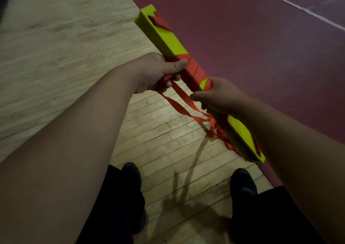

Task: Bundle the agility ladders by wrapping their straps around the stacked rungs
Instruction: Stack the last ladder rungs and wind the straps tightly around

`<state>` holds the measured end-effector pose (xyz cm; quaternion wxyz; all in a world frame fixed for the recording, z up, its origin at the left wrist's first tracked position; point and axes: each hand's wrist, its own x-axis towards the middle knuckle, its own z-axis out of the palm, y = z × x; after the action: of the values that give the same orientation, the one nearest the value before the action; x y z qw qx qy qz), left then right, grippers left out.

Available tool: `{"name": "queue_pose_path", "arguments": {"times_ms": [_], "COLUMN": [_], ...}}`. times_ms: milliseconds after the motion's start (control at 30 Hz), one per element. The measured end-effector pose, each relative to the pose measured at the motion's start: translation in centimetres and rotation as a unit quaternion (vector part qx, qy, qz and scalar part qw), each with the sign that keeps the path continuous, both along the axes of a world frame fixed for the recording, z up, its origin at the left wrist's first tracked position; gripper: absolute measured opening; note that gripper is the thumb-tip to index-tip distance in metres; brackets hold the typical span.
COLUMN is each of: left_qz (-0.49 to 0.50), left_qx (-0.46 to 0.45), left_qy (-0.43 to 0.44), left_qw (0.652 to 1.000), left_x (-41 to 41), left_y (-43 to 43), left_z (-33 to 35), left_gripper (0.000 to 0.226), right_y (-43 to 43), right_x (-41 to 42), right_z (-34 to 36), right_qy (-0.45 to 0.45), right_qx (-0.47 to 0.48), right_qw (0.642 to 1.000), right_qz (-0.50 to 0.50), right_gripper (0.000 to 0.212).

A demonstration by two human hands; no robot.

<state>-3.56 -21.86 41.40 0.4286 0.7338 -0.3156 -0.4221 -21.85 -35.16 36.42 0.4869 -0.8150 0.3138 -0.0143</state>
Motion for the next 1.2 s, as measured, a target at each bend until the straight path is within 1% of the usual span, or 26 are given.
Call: {"name": "queue_pose_path", "arguments": {"times_ms": [33,100,233,333,433,567,700,767,800,833,900,1000,1033,1067,1133,1167,1200], "left_qz": [-0.003,-0.009,0.023,0.060,0.067,0.054,0.040,0.053,0.067,0.081,0.093,0.063,0.052,0.041,0.017,0.008,0.002], "left_qx": [0.008,0.018,0.010,-0.006,-0.001,0.014,0.029,0.029,0.021,0.011,-0.009,-0.046,-0.061,-0.077,-0.105,-0.115,-0.118], "left_qy": [0.011,0.031,0.047,0.044,0.039,0.033,0.022,0.020,0.021,0.023,0.031,0.069,0.081,0.087,0.087,0.079,0.065], "left_qw": [1.000,0.999,0.999,0.997,0.997,0.998,0.999,0.998,0.997,0.996,0.995,0.995,0.993,0.992,0.990,0.990,0.991], "left_x": [-0.3,-0.7,-1.1,-1.1,-1.0,-1.2,-1.7,-1.9,-2.0,-1.9,-1.6,-1.4,-1.5,-1.5,-1.6,-1.5,-1.5], "left_y": [0.0,-0.2,-0.7,-1.0,-1.0,-0.8,-0.6,-0.8,-0.9,-0.9,-0.8,-0.6,-0.5,-0.5,-0.5,-0.5,-0.6], "left_z": [0.1,0.0,-0.1,0.0,-0.1,-0.3,0.2,0.2,0.0,-0.1,-0.3,0.4,0.6,0.8,1.1,1.3,1.4], "left_gripper": [0.042,0.045,0.041,0.035,0.043,0.049,0.054,0.060,0.059,0.054,0.045,0.038,0.037,0.038,0.041,0.042,0.043], "right_y": [0.1,0.3,0.9,1.1,1.3,1.5,1.7,1.9,1.8,1.8,1.6,1.5,1.5,1.6,1.7,1.8,1.8], "right_x": [0.1,0.2,0.5,0.8,1.0,0.8,0.7,0.8,0.7,0.6,0.1,-0.3,-0.4,-0.4,-0.3,-0.2,0.0], "right_z": [-0.2,-0.6,-1.0,-0.9,-0.9,-1.3,-1.3,-1.3,-1.2,-1.0,-0.2,0.7,0.7,0.7,0.8,0.9,0.9], "right_qy": [0.004,0.005,-0.009,-0.014,-0.017,-0.005,0.024,0.024,0.022,0.015,-0.019,-0.081,-0.096,-0.108,-0.114,-0.117,-0.121], "right_qx": [-0.013,-0.031,-0.046,-0.055,-0.047,-0.042,-0.051,-0.062,-0.059,-0.042,0.046,0.191,0.249,0.314,0.427,0.460,0.472], "right_qw": [1.000,0.999,0.998,0.996,0.997,0.997,0.996,0.996,0.996,0.998,0.998,0.978,0.963,0.940,0.886,0.867,0.860], "right_qz": [-0.006,-0.022,-0.047,-0.063,-0.064,-0.066,-0.064,-0.064,-0.058,-0.047,-0.025,0.013,0.040,0.077,0.141,0.154,0.154], "right_gripper": [0.044,0.042,0.032,0.030,0.023,0.025,0.032,0.032,0.031,0.032,0.037,0.044,0.041,0.038,0.038,0.035,0.030]}}
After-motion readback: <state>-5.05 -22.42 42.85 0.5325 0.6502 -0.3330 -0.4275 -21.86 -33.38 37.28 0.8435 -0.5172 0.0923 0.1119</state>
